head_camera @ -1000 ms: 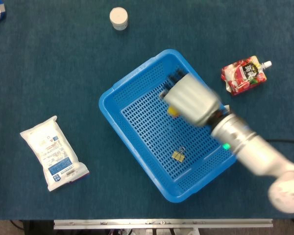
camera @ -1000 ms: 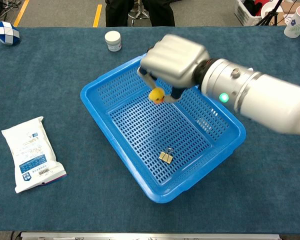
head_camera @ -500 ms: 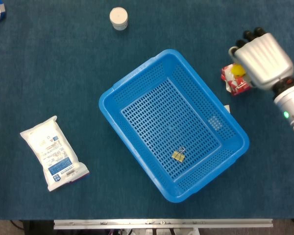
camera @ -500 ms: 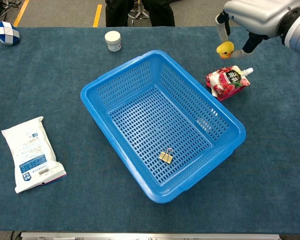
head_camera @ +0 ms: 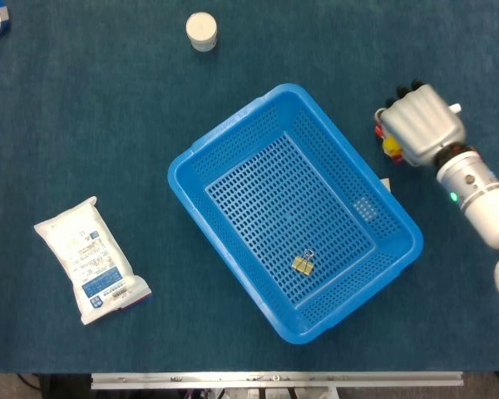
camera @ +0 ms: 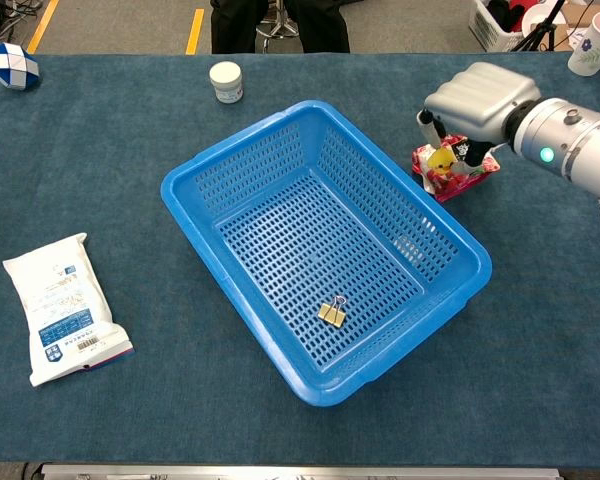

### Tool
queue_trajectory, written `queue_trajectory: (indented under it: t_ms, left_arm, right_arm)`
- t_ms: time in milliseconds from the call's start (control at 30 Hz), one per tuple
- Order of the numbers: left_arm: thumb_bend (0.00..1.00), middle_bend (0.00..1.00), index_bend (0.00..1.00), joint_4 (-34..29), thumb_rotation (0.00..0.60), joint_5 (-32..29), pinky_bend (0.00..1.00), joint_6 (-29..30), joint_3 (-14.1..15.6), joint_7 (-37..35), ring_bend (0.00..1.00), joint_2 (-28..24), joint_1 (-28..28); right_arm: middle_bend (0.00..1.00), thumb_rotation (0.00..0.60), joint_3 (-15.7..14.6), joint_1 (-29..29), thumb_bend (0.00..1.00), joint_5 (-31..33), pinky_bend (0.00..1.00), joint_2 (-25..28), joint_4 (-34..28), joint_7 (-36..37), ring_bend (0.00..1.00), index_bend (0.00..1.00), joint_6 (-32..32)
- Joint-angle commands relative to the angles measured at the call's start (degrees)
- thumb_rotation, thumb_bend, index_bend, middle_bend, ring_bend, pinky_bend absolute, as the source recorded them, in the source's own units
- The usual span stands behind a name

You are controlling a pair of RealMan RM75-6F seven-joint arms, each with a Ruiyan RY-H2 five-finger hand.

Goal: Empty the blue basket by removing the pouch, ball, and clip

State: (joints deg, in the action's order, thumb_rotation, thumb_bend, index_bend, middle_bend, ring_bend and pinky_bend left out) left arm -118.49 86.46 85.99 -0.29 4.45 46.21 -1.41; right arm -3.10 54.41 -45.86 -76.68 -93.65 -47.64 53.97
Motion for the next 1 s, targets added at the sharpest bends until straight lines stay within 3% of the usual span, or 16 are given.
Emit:
queue_trajectory:
  t_ms: [33, 100, 200, 333, 567, 767, 1000]
  left_arm:
    - [0.0, 0.0, 0.06, 0.0, 0.6, 0.0, 0.0, 0.1, 0.0, 0.0, 0.0, 0.0, 0.0]
    - [0.0, 0.0, 0.06, 0.0, 0.6, -0.2, 0.0, 0.1, -0.1, 0.0, 0.0, 0.0, 0.0]
    - [0.0, 0.0, 0.06, 0.1, 0.6, -0.7, 0.0, 0.2, -0.3, 0.0, 0.0, 0.0, 0.0]
    - [0.0, 0.0, 0.06, 0.1, 0.6, -0.9, 0.0, 0.3, -0.4, 0.2, 0.0, 0.2, 0.0]
    - [0.0, 0.0, 0.06, -0.3, 0.6, -1.1, 0.0, 0.4, -0.6, 0.6, 0.0, 0.2, -0.2]
    - [0.0, 0.0, 0.06, -0.3, 0.6, -1.1, 0.0, 1.3, -0.4, 0.5, 0.0, 0.0, 0.5]
    - [0.0, 0.0, 0.06, -0.4, 0.6, -0.8, 0.0, 3.1, 0.0, 0.5, 0.0, -0.5, 1.8]
  right_arm:
    - [0.38, 0.6, 0.1, 0.5, 0.21, 0.5, 0.29, -0.5, 0.1, -0.6, 0.22, 0.35, -1.0]
    - [0.34, 0.6, 0.5, 0.7, 0.2, 0.5, 0.25, 0.3, -0.7, 0.1, 0.18, 0.25, -1.6]
    - [0.31, 0.6, 1.7, 0.5, 0.19, -0.5, 0.2, 2.8, -3.7, 2.5, 0.15, 0.19, -1.7]
    - [0.31, 0.6, 4.0, -0.3, 0.19, -6.8, 0.2, 7.5, -10.1, 8.2, 0.15, 0.2, -1.0]
    - [0.39, 0.6, 6.3, 1.0, 0.22, -18.5, 0.26, 14.5, -19.0, 12.5, 0.2, 0.33, -3.9]
    - [0.4, 0.6, 5.9, 4.2, 0.22, -19.3, 0.26, 12.0, -19.8, 10.0, 0.2, 0.38, -8.8]
    - [0.41, 0.6, 3.1, 8.4, 0.22, -17.5, 0.28, 3.7, -16.9, 4.5, 0.2, 0.41, -14.3]
